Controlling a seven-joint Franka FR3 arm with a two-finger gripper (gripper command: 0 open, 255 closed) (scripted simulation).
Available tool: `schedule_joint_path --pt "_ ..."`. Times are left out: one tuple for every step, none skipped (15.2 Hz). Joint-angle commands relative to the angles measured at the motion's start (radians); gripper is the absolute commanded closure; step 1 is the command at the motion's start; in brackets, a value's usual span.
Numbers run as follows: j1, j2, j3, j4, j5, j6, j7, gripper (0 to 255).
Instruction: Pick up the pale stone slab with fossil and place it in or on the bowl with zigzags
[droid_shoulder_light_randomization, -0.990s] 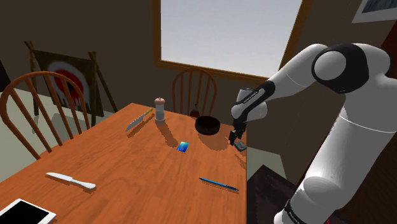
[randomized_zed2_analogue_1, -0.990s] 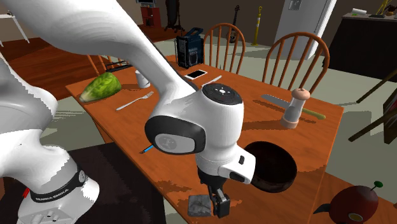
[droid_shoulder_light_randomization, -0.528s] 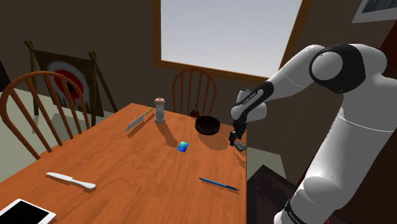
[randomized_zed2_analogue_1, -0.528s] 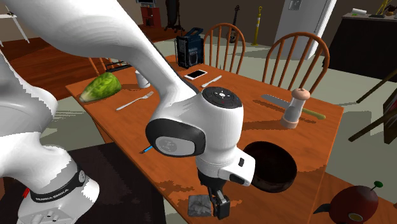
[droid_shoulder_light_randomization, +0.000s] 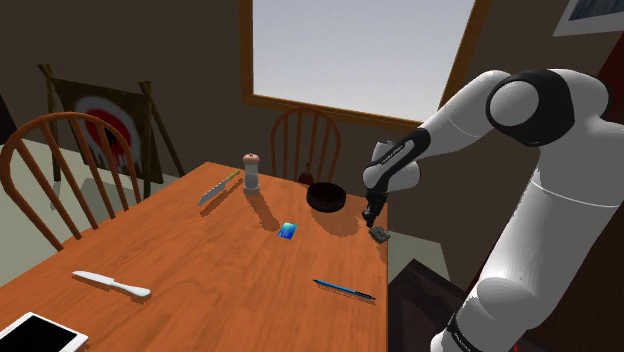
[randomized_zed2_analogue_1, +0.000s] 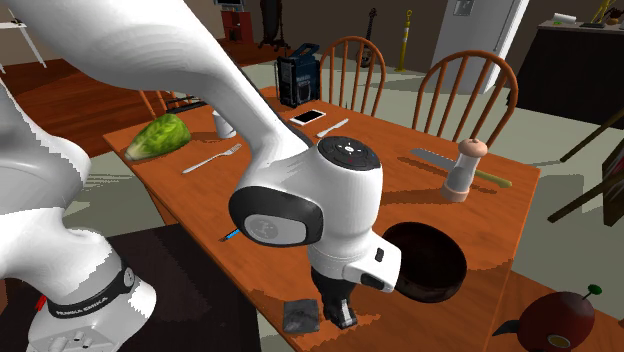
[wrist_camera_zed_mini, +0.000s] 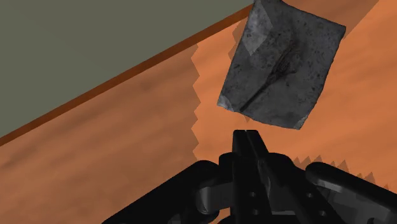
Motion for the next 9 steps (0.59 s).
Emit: schedule_joint_path --pt "0.000 0.000 0.000 0.000 0.000 0.000 0.000 255" --pt "0.000 0.000 0.000 0.000 0.000 0.000 0.000 255" --pt "0.000 0.000 0.000 0.000 0.000 0.000 0.000 255" --pt "0.000 0.000 0.000 0.000 0.000 0.000 0.000 0" --pt "0.003 -0.049 -0.009 -0.044 -0.040 0.006 0.063 0" --pt "0.003 -0.098 -0.015 -0.087 -0.083 0.009 0.129 0" --pt "-0.001 -0.150 -0.017 -0.129 -0.127 0.008 0.197 0" --pt "-0.011 -0.202 -0.011 -0.170 -0.170 0.004 0.266 0" --pt "-0.017 -0.207 -0.006 -0.174 -0.172 0.004 0.271 0"
